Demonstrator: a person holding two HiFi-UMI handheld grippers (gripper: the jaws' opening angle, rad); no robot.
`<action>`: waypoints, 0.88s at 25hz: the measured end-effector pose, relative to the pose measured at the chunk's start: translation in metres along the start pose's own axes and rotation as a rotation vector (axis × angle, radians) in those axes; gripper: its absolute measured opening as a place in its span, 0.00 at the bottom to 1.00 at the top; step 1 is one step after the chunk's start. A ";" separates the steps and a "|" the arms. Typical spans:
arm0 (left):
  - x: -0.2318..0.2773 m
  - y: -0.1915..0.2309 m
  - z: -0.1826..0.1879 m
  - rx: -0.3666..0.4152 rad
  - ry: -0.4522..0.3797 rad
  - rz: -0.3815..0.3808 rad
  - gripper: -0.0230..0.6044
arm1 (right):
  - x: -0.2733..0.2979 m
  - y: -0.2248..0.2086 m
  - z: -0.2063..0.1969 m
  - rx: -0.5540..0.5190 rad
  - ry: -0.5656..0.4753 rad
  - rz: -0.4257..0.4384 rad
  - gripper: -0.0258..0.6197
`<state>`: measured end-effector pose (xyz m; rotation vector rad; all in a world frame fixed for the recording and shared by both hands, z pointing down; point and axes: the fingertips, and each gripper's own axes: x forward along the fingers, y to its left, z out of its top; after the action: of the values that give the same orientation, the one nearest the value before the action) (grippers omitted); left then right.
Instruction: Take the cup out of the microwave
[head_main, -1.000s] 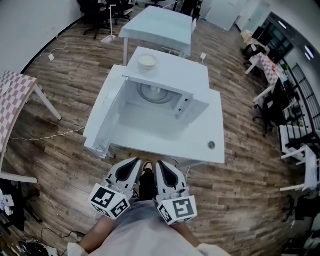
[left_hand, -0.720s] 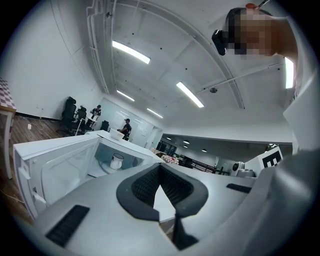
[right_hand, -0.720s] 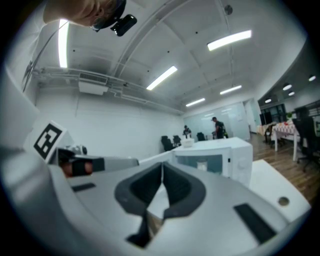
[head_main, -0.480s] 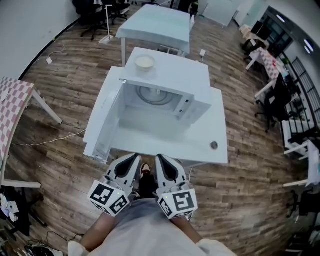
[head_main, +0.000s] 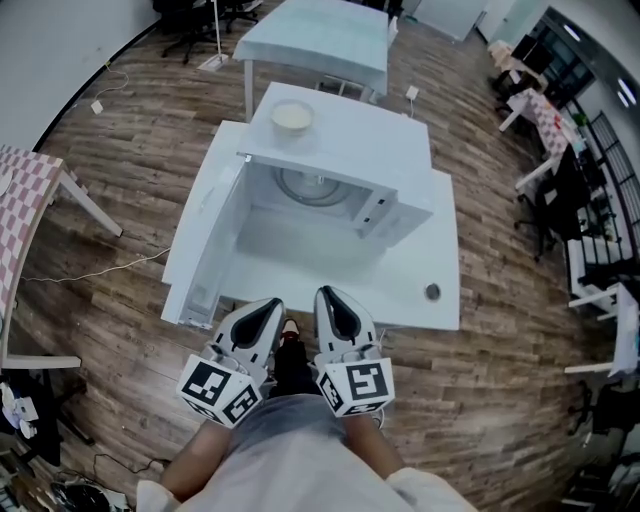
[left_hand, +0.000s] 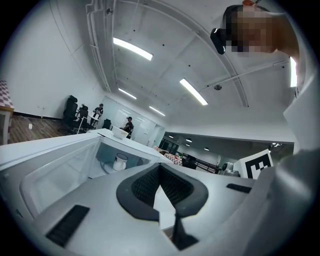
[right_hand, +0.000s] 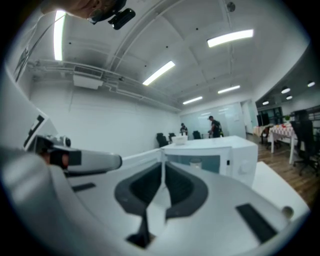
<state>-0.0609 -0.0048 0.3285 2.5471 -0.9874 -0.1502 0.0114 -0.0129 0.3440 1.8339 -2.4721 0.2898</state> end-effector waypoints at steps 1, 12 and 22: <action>0.003 0.002 0.001 -0.003 0.000 0.002 0.06 | 0.006 -0.002 -0.001 -0.001 0.004 0.001 0.08; 0.050 0.024 -0.004 -0.035 0.018 0.015 0.06 | 0.070 -0.049 -0.021 -0.018 0.022 -0.042 0.08; 0.075 0.048 -0.011 -0.084 0.032 0.053 0.06 | 0.124 -0.090 -0.056 -0.008 0.055 -0.093 0.08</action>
<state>-0.0321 -0.0832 0.3609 2.4381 -1.0133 -0.1325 0.0571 -0.1451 0.4282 1.9038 -2.3413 0.3206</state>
